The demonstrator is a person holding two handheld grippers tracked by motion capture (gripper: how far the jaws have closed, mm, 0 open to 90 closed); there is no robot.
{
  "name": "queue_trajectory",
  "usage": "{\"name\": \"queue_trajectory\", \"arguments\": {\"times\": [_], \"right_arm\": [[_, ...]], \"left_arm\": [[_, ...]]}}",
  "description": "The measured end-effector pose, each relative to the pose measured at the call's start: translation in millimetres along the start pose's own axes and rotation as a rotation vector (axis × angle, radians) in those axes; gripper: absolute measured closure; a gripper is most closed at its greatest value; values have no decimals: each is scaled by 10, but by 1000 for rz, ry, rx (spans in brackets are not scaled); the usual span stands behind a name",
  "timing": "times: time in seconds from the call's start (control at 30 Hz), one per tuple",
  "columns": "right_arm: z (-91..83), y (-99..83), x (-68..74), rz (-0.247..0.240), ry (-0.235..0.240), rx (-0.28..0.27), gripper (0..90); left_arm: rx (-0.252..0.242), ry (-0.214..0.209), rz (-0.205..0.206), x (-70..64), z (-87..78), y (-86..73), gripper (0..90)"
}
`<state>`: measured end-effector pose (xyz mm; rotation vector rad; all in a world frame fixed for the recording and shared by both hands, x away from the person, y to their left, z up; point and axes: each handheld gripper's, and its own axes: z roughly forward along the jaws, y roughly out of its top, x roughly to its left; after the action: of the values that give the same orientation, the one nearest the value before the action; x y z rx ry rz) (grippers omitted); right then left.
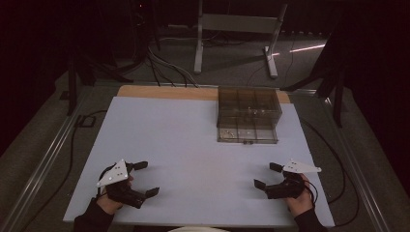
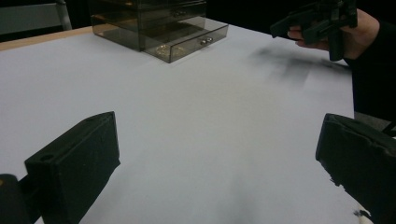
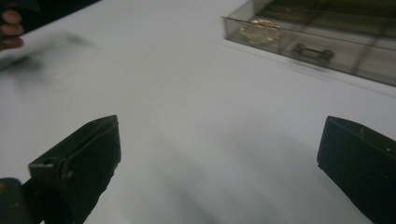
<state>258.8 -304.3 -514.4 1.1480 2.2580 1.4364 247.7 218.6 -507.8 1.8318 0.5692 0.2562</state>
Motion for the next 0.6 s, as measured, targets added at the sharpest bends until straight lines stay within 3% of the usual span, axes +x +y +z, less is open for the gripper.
{"name": "queue_trajectory", "arguments": {"times": [0.27,0.43,0.6], "right_arm": [[-59,-95,-49,58,-11,38,0],[-93,-126,-63,64,-26,29,0],[-58,-121,-70,81,12,2,0]], "left_arm": [[-1,3,3,-6,-4,-1,6],[-1,2,-2,0,-1,-5,6],[-1,1,0,-3,4,-2,6]]}}
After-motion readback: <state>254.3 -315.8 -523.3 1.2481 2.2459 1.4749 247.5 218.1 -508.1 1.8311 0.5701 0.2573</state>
